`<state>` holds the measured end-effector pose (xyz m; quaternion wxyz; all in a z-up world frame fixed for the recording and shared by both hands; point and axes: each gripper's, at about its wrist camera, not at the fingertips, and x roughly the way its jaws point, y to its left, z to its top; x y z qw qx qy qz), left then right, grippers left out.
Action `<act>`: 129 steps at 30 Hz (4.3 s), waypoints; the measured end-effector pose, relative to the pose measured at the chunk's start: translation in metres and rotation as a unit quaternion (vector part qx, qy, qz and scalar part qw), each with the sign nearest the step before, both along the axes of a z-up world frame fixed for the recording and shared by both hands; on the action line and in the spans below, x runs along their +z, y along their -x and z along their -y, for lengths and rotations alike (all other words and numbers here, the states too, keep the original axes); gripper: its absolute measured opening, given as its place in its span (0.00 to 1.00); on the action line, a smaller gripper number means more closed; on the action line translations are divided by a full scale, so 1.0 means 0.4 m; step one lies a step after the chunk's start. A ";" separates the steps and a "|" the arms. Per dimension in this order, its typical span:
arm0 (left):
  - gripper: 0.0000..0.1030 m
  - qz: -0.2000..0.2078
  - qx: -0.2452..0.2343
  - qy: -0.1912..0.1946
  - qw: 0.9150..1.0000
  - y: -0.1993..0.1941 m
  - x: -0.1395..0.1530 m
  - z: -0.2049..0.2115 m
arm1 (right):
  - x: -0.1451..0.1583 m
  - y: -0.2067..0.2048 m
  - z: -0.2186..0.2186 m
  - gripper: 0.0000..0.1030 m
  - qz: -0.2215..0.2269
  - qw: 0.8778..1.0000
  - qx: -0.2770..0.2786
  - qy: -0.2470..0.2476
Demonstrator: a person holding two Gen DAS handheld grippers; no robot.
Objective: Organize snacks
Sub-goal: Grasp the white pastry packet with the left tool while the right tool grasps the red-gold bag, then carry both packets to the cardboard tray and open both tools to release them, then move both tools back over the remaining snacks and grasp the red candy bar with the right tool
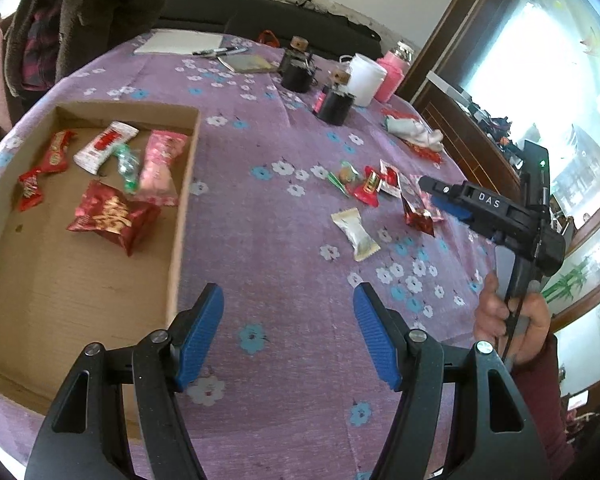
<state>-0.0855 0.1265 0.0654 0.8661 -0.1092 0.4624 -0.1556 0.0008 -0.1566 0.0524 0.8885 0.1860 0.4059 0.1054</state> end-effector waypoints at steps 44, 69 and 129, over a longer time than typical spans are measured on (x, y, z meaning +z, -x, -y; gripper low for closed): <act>0.27 0.029 -0.035 -0.065 0.997 -0.187 -0.085 0.269 | -0.083 0.025 0.004 0.39 0.005 0.993 -0.004 0.117; 0.28 0.081 0.152 -0.040 0.984 -0.009 0.035 -0.307 | 0.010 0.090 -0.136 0.39 0.049 0.987 0.024 0.150; 0.81 0.198 -0.019 0.006 0.980 0.285 0.603 -0.136 | 0.063 0.028 -0.125 0.57 -0.023 0.991 0.026 0.127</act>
